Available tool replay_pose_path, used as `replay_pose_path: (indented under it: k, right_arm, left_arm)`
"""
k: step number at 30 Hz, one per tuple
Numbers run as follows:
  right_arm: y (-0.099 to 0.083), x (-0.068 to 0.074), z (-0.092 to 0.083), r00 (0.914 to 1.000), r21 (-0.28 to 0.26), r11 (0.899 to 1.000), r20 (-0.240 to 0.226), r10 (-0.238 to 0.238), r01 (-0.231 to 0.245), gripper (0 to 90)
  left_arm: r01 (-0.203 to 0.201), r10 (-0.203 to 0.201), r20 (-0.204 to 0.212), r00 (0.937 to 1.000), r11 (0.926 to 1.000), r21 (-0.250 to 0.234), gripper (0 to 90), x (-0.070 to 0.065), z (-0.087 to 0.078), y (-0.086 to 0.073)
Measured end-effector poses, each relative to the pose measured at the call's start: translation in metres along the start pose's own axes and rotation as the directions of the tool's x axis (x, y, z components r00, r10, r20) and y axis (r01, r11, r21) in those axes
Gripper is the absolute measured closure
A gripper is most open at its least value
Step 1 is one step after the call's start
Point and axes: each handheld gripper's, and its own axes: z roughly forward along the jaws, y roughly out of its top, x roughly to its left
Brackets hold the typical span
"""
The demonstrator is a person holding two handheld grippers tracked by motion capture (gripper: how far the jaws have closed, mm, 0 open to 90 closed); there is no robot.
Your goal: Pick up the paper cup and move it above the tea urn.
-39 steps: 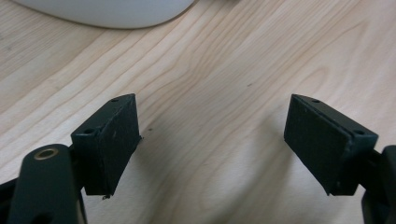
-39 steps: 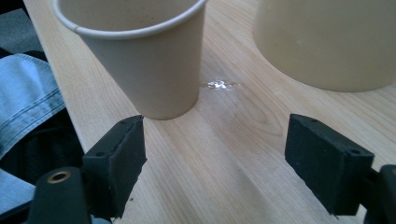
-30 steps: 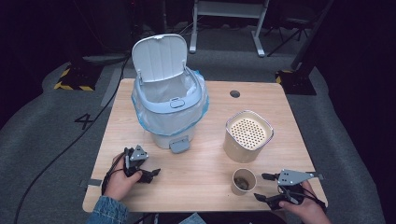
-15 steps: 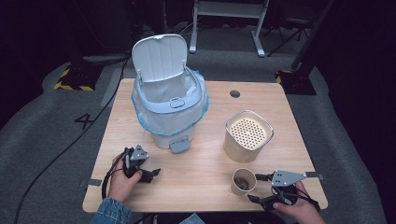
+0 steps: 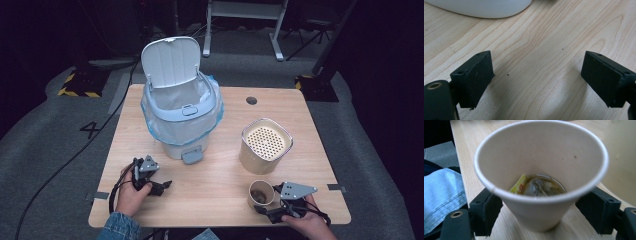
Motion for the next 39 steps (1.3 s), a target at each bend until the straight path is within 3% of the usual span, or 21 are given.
replay_pose_path:
  k: [8,14,21,31,39]
  right_arm:
    - [0.002,0.004,0.007,0.9996,-0.071,0.997,0.023,-0.016,0.017,27.2]
    - [0.003,0.000,0.004,0.9992,-0.088,0.995,0.015,-0.036,0.037,29.9]
    - [0.012,-0.005,-0.009,0.9992,-0.129,0.991,0.006,-0.041,0.041,30.5]
    - [0.034,-0.018,-0.036,0.9982,-0.123,0.991,-0.005,-0.060,0.059,31.3]
    - [0.053,-0.027,-0.061,0.9995,-0.113,0.993,0.011,-0.030,0.031,31.4]
  left_arm:
    - [-0.004,0.004,0.001,1.0000,1.0000,0.000,11.0,0.000,0.000,0.000]
    - [0.000,0.000,0.003,1.0000,1.0000,0.000,11.0,0.000,0.000,0.000]
    - [0.000,0.000,0.003,1.0000,1.0000,0.000,11.0,0.000,0.000,0.000]
    - [-0.006,0.006,0.004,1.0000,1.0000,0.000,10.8,0.001,0.001,0.001]
    - [-0.006,0.006,0.002,1.0000,1.0000,0.000,10.7,0.001,0.001,0.001]
